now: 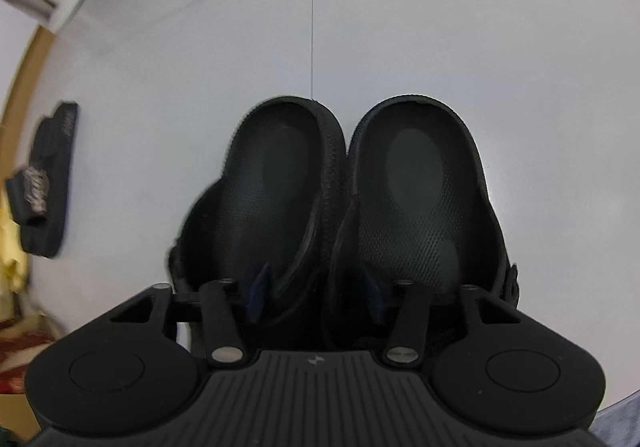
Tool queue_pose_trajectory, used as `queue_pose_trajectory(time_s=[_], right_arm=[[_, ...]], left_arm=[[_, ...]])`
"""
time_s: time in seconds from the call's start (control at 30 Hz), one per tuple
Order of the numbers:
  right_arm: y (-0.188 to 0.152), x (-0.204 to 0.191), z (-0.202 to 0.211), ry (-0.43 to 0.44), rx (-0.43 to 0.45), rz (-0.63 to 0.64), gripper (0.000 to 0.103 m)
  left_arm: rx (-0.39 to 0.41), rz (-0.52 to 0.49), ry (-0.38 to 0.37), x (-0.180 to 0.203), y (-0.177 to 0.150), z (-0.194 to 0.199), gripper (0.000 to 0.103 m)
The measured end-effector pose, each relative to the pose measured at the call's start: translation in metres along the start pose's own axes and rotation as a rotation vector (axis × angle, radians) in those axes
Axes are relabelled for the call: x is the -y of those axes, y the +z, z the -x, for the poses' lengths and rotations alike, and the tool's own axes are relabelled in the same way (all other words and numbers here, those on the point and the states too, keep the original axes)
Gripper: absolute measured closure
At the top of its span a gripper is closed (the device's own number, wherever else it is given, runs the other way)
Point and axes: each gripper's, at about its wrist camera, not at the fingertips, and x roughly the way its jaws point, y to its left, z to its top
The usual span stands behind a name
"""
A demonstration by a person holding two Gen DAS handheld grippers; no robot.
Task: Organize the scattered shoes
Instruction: 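Lower the right tool into the black clogs and close on them, then lift the black clogs off the floor with the right tool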
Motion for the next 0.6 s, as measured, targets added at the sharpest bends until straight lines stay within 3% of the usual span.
queue_pose_trajectory(time_s=[0.03, 0.13, 0.33, 0.6], right_arm=[[0.001, -0.001, 0.0, -0.013, 0.005, 0.011, 0.069], [0.004, -0.001, 0.0, -0.041, 0.011, 0.03, 0.076], [0.008, 0.017, 0.006, -0.042, 0.022, 0.036, 0.078], [0.02, 0.063, 0.023, -0.12, 0.035, 0.013, 0.078]], left_arm=[[0.001, 0.004, 0.0, 0.001, 0.001, 0.0, 0.003], [0.007, 0.005, -0.005, 0.007, 0.004, 0.0, 0.003], [-0.016, -0.042, 0.009, 0.017, 0.001, -0.008, 0.003], [-0.014, -0.027, 0.023, 0.012, 0.0, -0.007, 0.003]])
